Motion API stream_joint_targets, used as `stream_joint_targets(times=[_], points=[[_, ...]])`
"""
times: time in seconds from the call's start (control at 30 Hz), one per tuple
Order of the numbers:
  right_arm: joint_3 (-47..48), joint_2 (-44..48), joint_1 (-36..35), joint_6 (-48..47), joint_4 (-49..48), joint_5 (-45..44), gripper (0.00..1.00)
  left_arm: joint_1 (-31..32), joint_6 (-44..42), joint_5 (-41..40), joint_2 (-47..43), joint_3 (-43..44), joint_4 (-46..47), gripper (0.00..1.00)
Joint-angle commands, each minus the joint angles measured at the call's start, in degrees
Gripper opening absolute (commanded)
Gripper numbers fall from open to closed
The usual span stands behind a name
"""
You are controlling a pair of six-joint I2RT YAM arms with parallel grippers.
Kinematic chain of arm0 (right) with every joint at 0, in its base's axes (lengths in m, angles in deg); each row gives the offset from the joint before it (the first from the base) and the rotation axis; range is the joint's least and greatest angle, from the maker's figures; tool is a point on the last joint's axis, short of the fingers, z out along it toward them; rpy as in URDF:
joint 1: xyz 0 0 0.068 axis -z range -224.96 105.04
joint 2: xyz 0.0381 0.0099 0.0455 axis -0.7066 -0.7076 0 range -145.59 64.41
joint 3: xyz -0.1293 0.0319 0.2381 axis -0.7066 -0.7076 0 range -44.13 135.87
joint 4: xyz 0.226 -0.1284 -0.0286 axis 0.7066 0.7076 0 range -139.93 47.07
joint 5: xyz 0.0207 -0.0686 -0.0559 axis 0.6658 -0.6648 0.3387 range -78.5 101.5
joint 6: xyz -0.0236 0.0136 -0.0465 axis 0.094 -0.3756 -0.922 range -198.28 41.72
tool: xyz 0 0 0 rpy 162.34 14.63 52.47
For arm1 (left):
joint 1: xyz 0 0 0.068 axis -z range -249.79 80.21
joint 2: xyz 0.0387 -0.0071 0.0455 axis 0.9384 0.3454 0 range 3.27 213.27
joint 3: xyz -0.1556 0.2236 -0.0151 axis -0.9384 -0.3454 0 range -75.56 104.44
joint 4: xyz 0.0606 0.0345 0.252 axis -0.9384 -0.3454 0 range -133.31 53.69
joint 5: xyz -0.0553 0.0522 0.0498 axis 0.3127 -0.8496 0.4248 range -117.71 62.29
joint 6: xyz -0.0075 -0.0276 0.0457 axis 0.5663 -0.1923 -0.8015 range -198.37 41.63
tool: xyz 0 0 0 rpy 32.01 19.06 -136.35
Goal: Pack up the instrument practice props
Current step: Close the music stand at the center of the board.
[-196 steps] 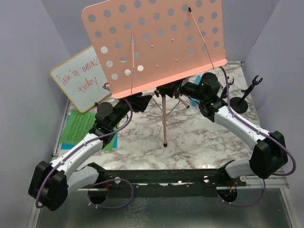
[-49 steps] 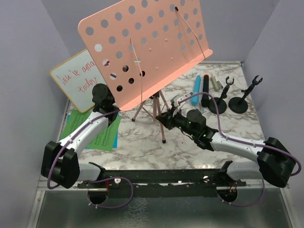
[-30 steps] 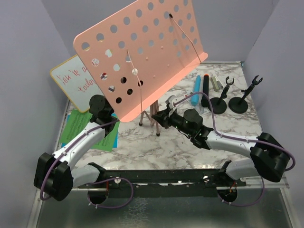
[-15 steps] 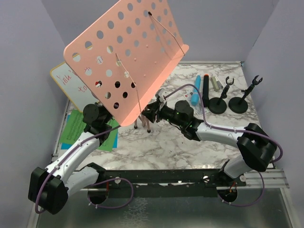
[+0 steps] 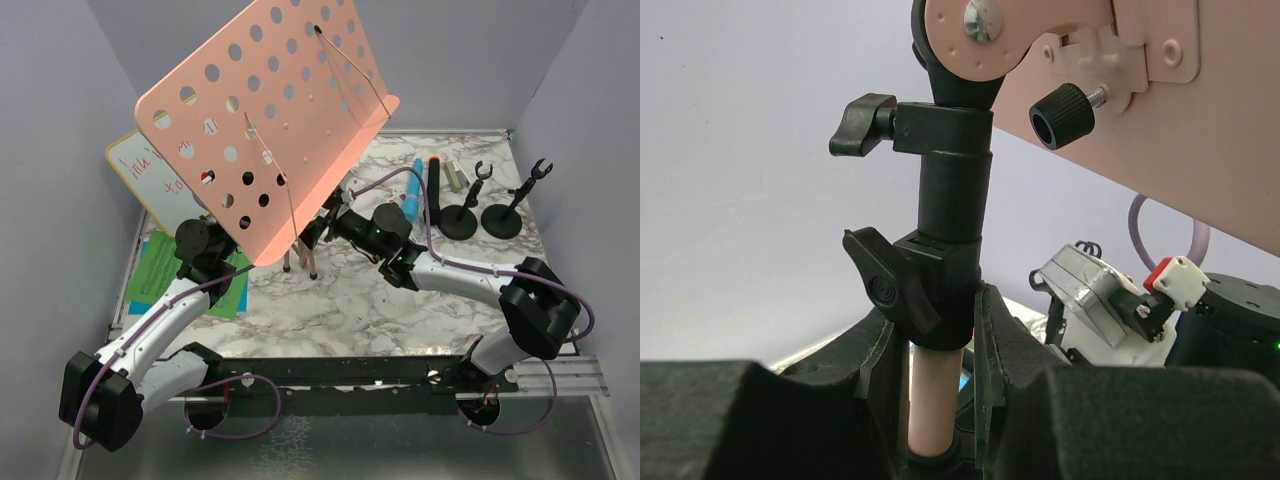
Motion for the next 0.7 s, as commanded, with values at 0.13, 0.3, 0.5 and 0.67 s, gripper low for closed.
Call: stream_joint_targets(times=[0.13, 0.3, 0.5, 0.67], points=[[3.0, -5.8, 0.2, 1.1, -7.2, -0.7, 0.85, 0.3, 4.4, 0.1, 1.7, -0.3, -4.1, 0.0], [4.0, -8.7, 0.3, 1.3, -8.6, -3.7, 0.85, 0.3, 4.8, 0.2, 1.8, -0.2, -4.1, 0.0], [5.1, -11.5, 0.1, 1.9, -9.1, -0.5, 0.76, 0.3, 5.6, 0.3, 2.3, -0.1, -3.9, 0.0], [3.7, -9.8, 0.1, 2.4, -8.2, 0.7, 0.67, 0.3, 6.8, 0.2, 1.8, 0.1, -4.0, 0.0]])
